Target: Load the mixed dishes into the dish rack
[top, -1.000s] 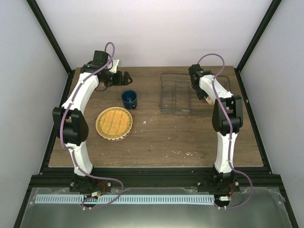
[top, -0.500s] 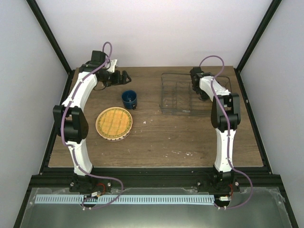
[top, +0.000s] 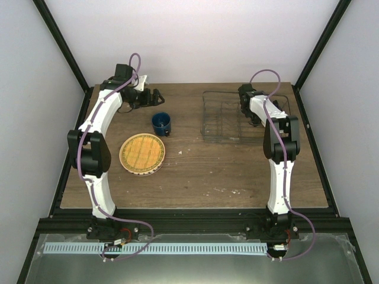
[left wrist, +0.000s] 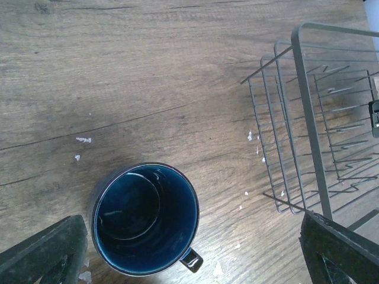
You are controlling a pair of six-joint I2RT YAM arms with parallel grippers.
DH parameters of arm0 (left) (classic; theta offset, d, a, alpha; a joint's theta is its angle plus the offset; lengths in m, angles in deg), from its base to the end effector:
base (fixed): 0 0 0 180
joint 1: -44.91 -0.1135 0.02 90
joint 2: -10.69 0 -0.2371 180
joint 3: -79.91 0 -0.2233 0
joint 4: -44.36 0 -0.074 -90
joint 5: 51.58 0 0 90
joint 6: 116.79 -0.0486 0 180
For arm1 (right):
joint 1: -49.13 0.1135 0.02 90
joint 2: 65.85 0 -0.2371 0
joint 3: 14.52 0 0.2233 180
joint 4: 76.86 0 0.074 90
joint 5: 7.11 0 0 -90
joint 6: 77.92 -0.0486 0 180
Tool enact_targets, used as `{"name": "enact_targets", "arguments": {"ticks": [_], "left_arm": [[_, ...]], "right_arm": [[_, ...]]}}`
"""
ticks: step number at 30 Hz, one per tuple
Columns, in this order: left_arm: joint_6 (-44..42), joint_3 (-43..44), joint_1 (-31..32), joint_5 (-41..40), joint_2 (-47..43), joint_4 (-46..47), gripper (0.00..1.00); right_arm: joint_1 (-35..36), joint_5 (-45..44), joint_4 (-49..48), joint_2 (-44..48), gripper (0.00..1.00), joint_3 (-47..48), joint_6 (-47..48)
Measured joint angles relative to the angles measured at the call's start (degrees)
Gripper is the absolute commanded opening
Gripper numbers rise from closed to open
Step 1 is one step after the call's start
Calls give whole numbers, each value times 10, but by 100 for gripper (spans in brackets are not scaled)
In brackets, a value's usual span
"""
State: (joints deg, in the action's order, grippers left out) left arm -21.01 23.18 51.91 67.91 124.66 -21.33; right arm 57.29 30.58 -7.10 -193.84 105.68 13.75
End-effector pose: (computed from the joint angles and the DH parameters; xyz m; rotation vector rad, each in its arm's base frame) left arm 0.3952 -0.0726 0.2694 0.2271 2.5173 -0.7437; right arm 0.4109 0.0201 0.1688 -0.0841 2.6069 -1.2609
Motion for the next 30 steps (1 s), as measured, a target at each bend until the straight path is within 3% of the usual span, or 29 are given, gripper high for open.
{"name": "enact_targets", "arguments": {"ticks": [30], "left_arm": [[-3,31,0,-23,18,-20,100]], "right_arm": [[56,160,74,42,100,30,-33]]}}
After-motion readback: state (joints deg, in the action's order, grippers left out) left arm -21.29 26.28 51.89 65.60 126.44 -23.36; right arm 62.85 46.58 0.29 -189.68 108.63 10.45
